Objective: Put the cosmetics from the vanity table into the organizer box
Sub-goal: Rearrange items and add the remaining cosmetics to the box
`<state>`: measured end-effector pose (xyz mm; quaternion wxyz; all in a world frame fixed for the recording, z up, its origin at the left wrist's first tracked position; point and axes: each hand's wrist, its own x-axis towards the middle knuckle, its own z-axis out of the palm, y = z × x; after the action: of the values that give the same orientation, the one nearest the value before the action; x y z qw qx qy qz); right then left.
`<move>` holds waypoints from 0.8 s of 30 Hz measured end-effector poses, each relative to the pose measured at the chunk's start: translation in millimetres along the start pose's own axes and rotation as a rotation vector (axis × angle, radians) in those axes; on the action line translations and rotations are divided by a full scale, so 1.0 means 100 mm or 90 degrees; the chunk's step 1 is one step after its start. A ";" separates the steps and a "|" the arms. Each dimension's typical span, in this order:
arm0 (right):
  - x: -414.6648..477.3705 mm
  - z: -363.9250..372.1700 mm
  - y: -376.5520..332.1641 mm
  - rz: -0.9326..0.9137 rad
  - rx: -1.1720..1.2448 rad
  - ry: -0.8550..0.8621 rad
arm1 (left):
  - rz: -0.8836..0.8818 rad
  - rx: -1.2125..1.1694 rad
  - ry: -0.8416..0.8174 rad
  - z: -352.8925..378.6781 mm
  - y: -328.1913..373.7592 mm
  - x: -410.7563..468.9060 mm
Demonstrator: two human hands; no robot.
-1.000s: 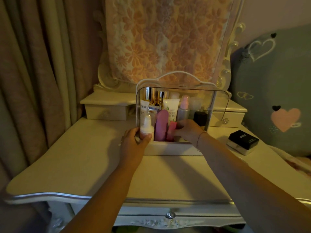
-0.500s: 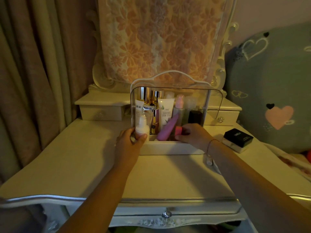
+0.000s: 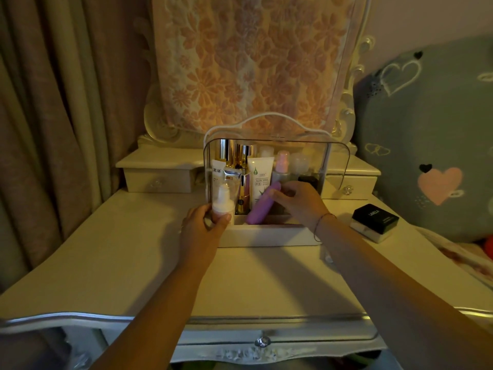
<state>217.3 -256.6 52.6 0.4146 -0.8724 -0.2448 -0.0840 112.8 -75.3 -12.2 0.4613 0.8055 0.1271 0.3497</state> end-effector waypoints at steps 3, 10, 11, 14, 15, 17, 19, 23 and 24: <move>0.04 0.00 -0.04 0.026 -0.021 0.013 | -0.001 0.003 0.008 0.00 0.00 0.00; -0.02 0.03 -0.22 -0.089 0.048 -0.004 | 0.016 -0.002 0.022 0.01 -0.01 0.03; -0.02 0.03 -0.24 -0.104 0.039 -0.012 | 0.014 -0.001 0.021 0.02 -0.02 0.03; -0.02 0.05 -0.27 -0.122 0.021 -0.047 | 0.011 -0.002 0.017 0.02 -0.03 0.02; -0.01 0.05 -0.27 -0.117 0.023 -0.058 | 0.013 -0.002 0.016 0.01 -0.03 0.02; -0.01 0.05 -0.26 -0.100 0.022 -0.077 | 0.011 0.004 0.013 0.01 -0.04 0.02; -0.02 0.05 -0.23 -0.087 0.021 -0.092 | 0.008 0.009 0.014 0.01 -0.04 0.03; -0.04 0.02 -0.22 -0.087 0.026 -0.092 | 0.001 0.004 0.008 0.01 -0.04 0.03; -0.05 0.01 -0.22 -0.089 0.030 -0.094 | -0.002 0.001 0.009 0.01 -0.03 0.02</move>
<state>201.6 -246.1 65.1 0.4087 -0.8471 -0.3370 -0.0427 115.6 -72.8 -14.3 0.4603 0.8032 0.1315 0.3544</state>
